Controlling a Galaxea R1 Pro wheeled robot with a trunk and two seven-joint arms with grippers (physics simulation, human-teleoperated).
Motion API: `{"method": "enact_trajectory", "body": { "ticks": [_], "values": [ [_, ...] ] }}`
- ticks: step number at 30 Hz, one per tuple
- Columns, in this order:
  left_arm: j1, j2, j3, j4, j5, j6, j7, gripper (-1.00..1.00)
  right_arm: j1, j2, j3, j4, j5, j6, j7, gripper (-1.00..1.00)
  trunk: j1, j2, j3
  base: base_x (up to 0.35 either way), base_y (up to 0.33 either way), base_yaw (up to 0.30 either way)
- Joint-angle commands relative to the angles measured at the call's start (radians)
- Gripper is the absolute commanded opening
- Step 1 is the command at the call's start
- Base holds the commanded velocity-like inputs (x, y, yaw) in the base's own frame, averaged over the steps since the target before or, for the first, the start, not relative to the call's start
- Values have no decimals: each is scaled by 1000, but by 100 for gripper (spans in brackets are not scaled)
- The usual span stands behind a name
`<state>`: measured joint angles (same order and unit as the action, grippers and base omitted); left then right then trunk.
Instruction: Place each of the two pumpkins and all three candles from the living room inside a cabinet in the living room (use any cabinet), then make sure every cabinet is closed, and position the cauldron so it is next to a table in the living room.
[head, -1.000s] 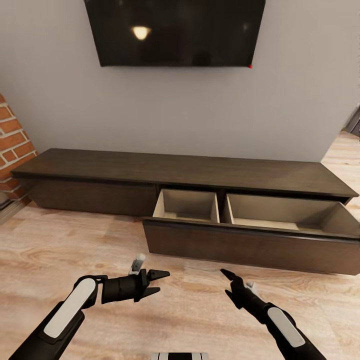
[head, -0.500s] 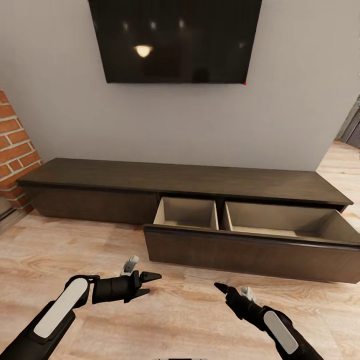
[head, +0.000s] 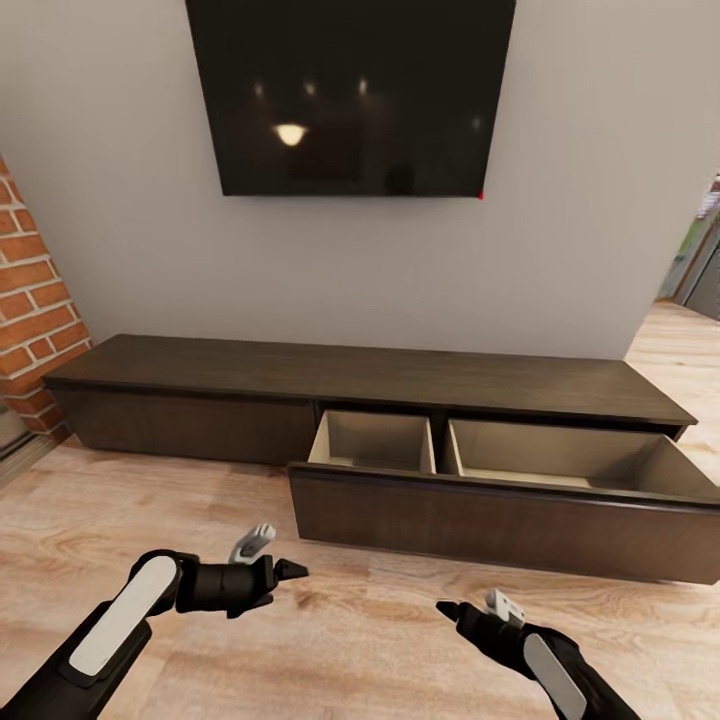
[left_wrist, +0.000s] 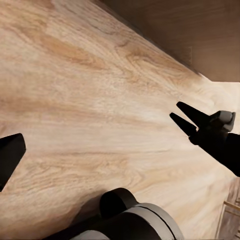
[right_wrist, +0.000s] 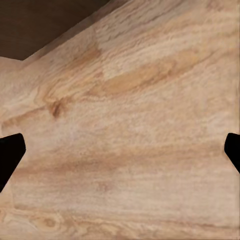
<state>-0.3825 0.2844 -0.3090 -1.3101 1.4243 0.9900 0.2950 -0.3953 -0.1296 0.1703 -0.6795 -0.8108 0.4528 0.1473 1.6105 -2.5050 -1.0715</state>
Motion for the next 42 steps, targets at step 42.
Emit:
{"method": "enact_trajectory", "body": {
  "ticks": [42],
  "values": [
    [1,-158,-227,526,-223,-504,174,100,12,59,70,91,139,-165,-6,100,-83,138,148,-12,4,25]
  ]
}}
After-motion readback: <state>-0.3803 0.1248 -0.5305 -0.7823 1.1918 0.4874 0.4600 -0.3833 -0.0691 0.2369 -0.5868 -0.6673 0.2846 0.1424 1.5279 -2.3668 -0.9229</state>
